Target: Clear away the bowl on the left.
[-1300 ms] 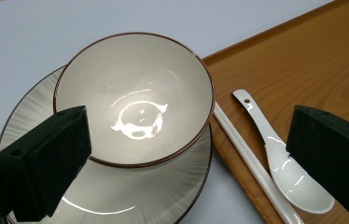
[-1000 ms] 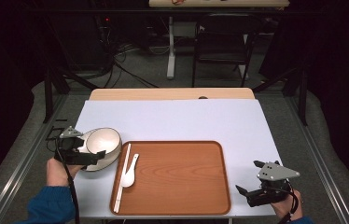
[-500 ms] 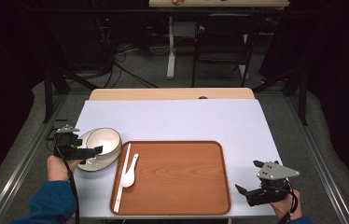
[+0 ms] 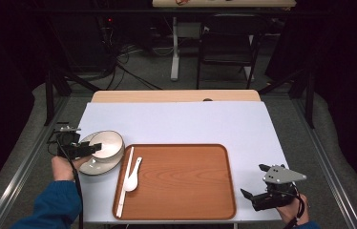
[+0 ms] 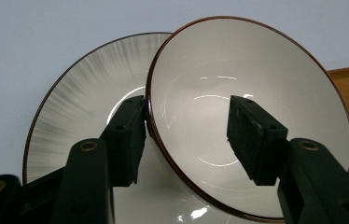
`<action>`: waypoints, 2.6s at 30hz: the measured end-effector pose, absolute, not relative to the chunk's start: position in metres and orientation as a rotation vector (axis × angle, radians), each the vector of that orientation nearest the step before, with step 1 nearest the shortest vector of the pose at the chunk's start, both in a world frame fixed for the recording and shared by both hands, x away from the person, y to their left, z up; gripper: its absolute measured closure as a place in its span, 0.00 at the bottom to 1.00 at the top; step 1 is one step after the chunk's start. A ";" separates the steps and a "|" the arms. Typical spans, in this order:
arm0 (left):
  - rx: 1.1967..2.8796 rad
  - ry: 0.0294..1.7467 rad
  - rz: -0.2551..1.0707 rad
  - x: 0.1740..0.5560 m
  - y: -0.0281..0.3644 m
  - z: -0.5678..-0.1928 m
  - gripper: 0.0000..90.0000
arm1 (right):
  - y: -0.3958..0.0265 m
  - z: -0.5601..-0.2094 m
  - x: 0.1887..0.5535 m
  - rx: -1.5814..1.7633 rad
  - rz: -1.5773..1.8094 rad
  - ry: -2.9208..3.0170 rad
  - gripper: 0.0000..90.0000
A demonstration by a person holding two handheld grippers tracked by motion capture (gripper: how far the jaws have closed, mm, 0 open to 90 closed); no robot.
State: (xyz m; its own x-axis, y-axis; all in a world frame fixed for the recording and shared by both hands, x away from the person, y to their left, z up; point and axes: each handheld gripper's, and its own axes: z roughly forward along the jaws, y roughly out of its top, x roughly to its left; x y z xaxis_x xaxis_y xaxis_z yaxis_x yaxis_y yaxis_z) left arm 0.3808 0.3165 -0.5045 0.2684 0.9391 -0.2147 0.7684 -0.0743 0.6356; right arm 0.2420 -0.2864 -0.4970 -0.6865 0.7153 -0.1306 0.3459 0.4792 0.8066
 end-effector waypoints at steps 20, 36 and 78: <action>1.829 1.631 0.244 0.392 0.324 -0.522 0.79 | -0.286 -0.498 0.243 0.886 1.081 2.282 0.00; 1.771 1.631 0.227 0.390 0.328 -0.524 0.90 | -0.285 -0.498 0.243 0.893 1.073 2.286 0.01; 1.779 1.346 0.288 0.379 0.288 -0.480 0.90 | -0.280 -0.496 0.265 0.989 1.094 2.317 0.00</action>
